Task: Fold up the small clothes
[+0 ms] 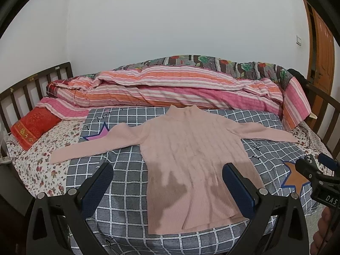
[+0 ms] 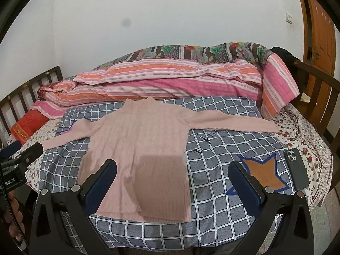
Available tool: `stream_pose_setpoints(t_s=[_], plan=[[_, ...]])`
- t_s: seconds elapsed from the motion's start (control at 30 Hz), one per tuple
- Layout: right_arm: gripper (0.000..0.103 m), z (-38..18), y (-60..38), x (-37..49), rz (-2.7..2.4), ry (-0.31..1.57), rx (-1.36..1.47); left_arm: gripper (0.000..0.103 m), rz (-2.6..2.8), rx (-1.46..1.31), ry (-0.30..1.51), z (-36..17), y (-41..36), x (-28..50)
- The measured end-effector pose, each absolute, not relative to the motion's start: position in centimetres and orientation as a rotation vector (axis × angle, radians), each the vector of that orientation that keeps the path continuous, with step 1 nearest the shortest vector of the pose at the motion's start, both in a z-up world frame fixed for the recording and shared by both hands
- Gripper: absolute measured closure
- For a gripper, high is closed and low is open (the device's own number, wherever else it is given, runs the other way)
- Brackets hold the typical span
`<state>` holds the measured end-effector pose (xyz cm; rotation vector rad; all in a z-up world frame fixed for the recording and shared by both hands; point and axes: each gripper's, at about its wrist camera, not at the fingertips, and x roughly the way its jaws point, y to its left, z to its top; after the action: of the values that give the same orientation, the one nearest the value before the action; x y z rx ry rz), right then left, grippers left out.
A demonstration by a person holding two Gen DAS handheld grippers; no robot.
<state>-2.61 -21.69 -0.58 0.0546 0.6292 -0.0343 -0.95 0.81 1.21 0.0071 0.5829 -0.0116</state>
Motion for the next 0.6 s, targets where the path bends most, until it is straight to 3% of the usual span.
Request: stream_pose_setpoints(t_s=[0.6], plan=[[0.0,-0.46,-21.31,-2.56,-0.024,0.629,0.055,0.0,-0.015,0.0,0.583,1.44,0.67,-0.95]])
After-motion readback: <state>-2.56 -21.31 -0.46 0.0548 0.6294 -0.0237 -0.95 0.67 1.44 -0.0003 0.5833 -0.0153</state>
